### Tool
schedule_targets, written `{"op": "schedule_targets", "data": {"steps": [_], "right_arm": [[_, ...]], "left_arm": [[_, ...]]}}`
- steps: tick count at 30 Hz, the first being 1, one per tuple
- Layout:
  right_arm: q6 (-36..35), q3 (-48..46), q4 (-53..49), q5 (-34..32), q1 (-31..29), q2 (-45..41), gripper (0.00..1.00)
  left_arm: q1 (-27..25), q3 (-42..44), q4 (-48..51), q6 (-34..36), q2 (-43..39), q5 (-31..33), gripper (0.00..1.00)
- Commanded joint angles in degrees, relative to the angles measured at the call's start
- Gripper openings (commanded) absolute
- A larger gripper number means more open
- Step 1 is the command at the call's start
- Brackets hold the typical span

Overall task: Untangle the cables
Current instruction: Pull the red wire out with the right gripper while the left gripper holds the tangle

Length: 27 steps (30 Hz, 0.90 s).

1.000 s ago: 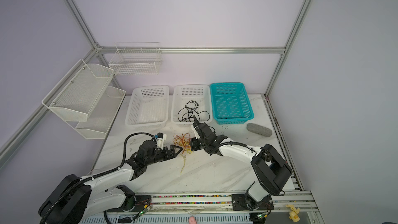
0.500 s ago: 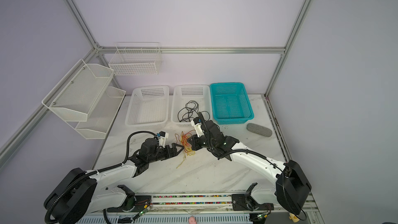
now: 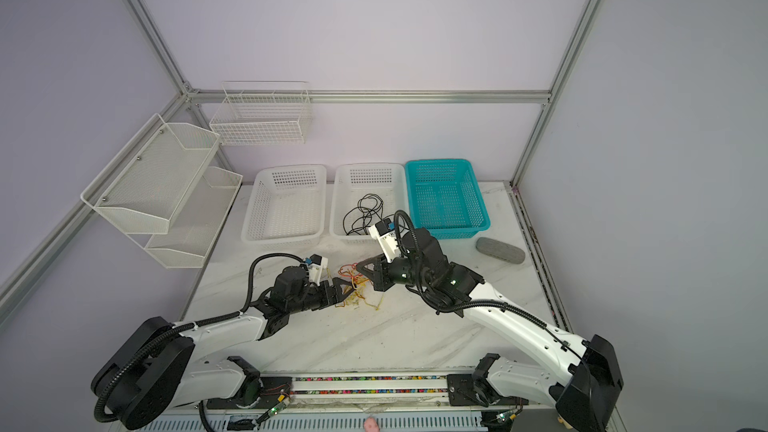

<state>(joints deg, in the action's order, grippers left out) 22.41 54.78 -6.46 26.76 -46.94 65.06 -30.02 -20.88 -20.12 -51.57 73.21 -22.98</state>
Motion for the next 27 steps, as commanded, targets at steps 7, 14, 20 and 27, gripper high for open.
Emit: {"op": "schedule_targets", "data": {"steps": [7, 14, 20, 27], "right_arm": [[0.94, 3.89, 0.22, 1.9, -0.26, -3.73, 0.0], [1.62, 5.8, -1.02, 0.83, -0.26, -5.1, 0.0], [1.96, 7.96, -2.0, 0.55, -0.25, -7.38, 0.0], [-0.58, 13.12, -7.76, -4.99, -0.19, -9.47, 0.0]], "left_arm": [[0.11, -2.69, -4.79, 0.24, 0.96, -2.49, 0.58], [0.08, -2.13, -5.3, 0.76, 1.59, -2.99, 0.32], [0.12, -1.22, -4.25, 2.1, 1.12, -2.44, 0.11], [0.14, -0.74, -1.69, 4.13, 0.97, -1.5, 0.0]]}}
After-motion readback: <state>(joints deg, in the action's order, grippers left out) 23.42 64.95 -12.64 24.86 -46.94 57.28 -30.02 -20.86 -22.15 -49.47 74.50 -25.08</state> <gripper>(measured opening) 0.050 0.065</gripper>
